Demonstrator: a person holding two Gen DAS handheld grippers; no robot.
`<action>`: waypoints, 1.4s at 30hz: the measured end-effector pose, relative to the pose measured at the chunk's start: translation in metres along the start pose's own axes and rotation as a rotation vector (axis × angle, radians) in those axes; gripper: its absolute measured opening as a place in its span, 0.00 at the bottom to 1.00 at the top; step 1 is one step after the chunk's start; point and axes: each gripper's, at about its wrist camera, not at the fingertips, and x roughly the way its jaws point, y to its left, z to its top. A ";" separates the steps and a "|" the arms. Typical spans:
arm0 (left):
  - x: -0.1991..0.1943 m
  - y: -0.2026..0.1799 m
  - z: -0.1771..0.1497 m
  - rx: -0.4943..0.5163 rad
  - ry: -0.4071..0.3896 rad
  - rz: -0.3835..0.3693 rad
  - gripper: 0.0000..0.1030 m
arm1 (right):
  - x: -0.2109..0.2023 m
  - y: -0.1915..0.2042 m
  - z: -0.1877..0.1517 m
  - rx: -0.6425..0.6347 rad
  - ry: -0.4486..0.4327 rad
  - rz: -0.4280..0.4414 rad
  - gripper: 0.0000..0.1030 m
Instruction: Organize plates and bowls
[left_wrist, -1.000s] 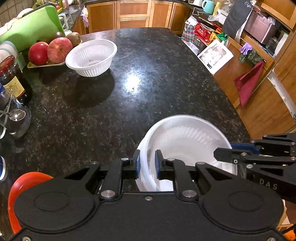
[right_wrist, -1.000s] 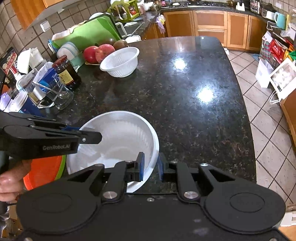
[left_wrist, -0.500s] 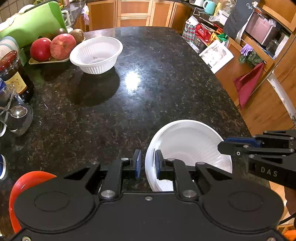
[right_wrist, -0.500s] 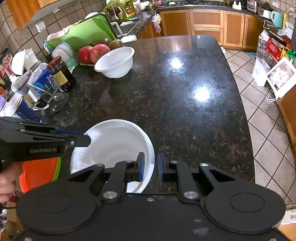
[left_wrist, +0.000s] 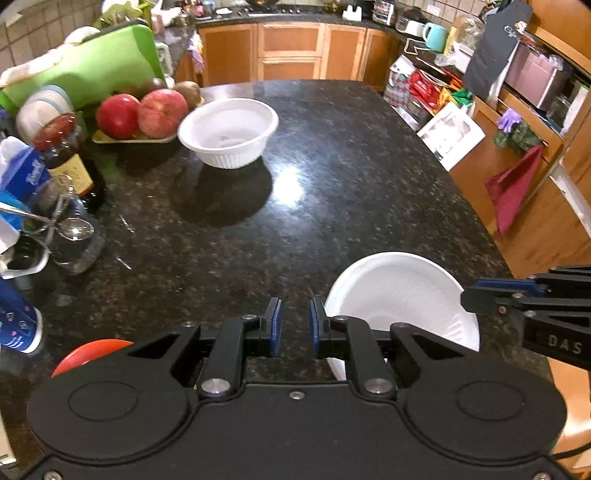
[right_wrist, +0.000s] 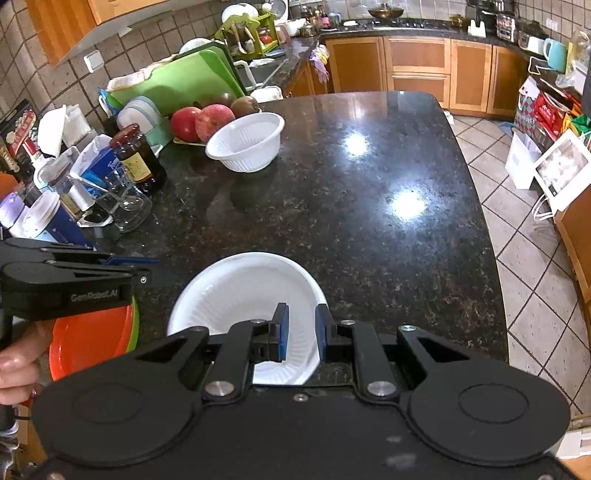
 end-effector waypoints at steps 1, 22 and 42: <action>-0.001 0.001 -0.001 -0.003 -0.004 0.004 0.20 | -0.001 0.002 0.000 -0.003 -0.002 0.002 0.18; -0.016 0.031 -0.005 -0.066 -0.059 0.125 0.20 | -0.004 0.051 0.017 -0.111 -0.023 0.060 0.18; -0.010 0.078 0.051 -0.186 -0.116 0.215 0.20 | 0.027 0.084 0.112 -0.121 -0.057 0.065 0.19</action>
